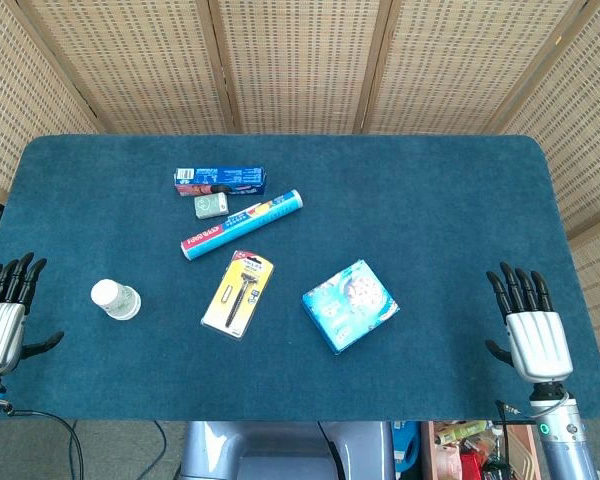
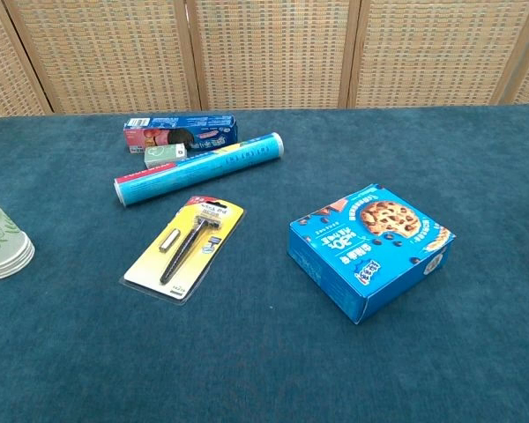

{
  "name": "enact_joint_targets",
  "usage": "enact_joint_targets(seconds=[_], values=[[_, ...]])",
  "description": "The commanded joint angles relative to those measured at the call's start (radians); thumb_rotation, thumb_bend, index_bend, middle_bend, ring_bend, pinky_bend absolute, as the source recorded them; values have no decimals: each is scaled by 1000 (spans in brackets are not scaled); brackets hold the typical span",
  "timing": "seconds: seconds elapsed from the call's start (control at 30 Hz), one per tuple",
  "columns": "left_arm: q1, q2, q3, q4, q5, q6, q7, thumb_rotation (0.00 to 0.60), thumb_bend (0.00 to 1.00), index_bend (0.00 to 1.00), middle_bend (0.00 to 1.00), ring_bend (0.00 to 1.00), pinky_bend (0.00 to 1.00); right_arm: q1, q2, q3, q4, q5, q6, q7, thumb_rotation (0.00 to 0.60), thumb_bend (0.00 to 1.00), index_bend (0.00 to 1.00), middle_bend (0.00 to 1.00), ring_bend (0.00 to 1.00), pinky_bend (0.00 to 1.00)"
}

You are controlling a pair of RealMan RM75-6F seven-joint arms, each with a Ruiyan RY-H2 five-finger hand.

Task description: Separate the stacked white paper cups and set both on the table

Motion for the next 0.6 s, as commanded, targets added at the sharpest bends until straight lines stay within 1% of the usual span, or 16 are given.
enact_joint_targets(seconds=[0.03,0.27,0.37,0.47,0.53,0.6], values=[[3,2,-2,-3,1,-1,3,600,130,0,0,0,0,-1,2,1,-2,-2,2,2,600,0,0,0,0,0],[6,3,-3,-5,1,-8,12,600,129,0,0,0,0,-3,8,4,-6,-5,4,6,600,0,0,0,0,0],[-11,3,-5,3,1,-47,4,600,129,0,0,0,0,-2,10,6,-10,-8,3,12,600,0,0,0,0,0],[-54,-3,-17,38,-16,-127,-7,600,129,0,0,0,1,-2,12,7,-9,-7,0,15,600,0,0,0,0,0],[-94,-5,-25,72,-31,-204,-26,600,130,0,0,6,54,-1,13,8,-8,-2,-5,18,600,0,0,0,0,0],[-136,-6,-29,115,-27,-279,-56,600,129,0,1,41,151,0,13,11,-6,4,-10,20,600,0,0,0,0,0]])
